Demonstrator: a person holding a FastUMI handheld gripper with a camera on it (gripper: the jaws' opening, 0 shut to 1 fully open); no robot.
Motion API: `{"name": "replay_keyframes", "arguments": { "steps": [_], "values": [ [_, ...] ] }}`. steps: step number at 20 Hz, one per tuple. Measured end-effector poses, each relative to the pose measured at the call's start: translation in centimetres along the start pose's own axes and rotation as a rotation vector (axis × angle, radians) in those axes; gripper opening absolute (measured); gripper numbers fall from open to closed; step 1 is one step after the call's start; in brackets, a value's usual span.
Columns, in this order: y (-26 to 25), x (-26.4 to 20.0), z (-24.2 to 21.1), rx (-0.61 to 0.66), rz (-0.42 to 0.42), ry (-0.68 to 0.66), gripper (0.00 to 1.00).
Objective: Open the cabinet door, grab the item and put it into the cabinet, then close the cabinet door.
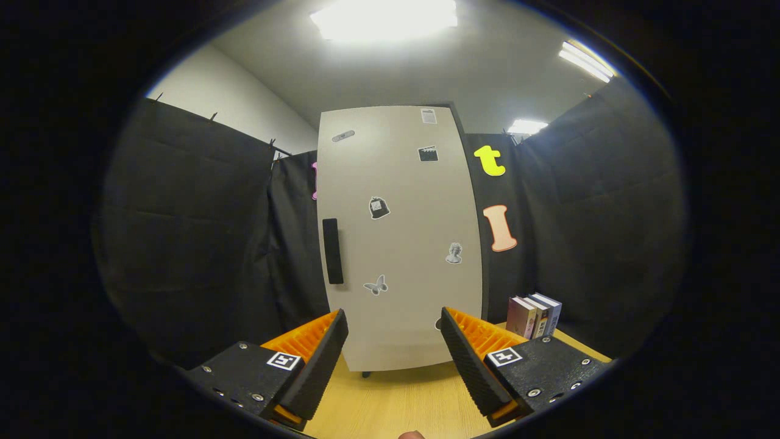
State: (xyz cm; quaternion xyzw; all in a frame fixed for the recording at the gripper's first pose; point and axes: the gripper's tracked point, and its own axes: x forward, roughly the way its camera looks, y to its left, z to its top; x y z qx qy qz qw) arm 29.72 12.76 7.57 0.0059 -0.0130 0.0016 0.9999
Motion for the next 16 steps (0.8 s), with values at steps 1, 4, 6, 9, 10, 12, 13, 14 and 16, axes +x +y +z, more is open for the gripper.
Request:
{"name": "replay_keyframes", "arguments": {
  "steps": [1,4,6,9,10,12,13,14,16],
  "values": [
    [0.0,-0.1,-0.1,0.004,0.0,0.0,0.95],
    [-0.1,-0.4,-0.5,-0.012,-0.002,0.004,0.95],
    [0.0,-0.6,-0.6,-0.011,-0.002,0.005,0.95],
    [0.1,-0.8,-0.4,-0.003,0.001,-0.002,0.95],
    [0.2,-0.9,-0.3,-0.005,0.001,-0.006,0.95],
    [0.2,-1.2,-0.3,-0.011,0.001,-0.01,0.95],
    [0.2,-1.3,-0.4,-0.012,0.001,-0.011,0.95],
    [0.1,-1.3,-0.4,-0.012,0.001,-0.011,0.95],
    [0.1,-1.4,-0.6,-0.015,-0.001,-0.009,0.95]
  ]
}}
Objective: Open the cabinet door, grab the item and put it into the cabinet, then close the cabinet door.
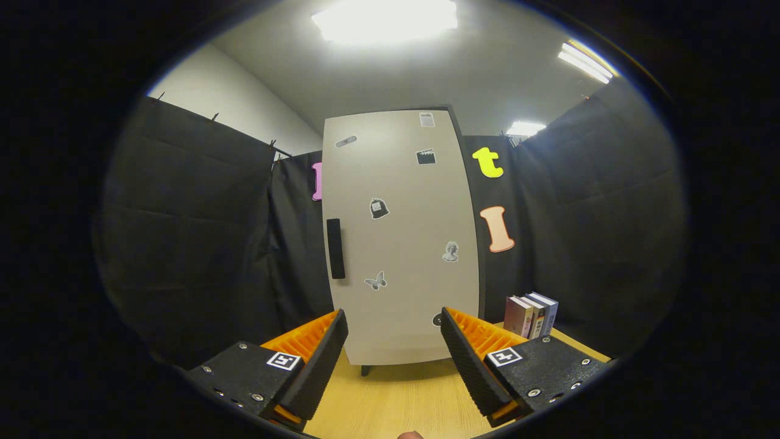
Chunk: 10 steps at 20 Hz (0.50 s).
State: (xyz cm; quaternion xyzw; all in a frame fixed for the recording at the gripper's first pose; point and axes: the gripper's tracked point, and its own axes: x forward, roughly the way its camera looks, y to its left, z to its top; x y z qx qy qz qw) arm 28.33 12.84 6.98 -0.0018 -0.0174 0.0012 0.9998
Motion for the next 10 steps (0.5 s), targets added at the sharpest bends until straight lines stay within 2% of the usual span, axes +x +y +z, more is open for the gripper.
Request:
{"name": "replay_keyframes", "arguments": {
  "steps": [10],
  "values": [
    [0.42,-0.1,-0.36,-0.002,0.004,0.002,0.95]
  ]
}}
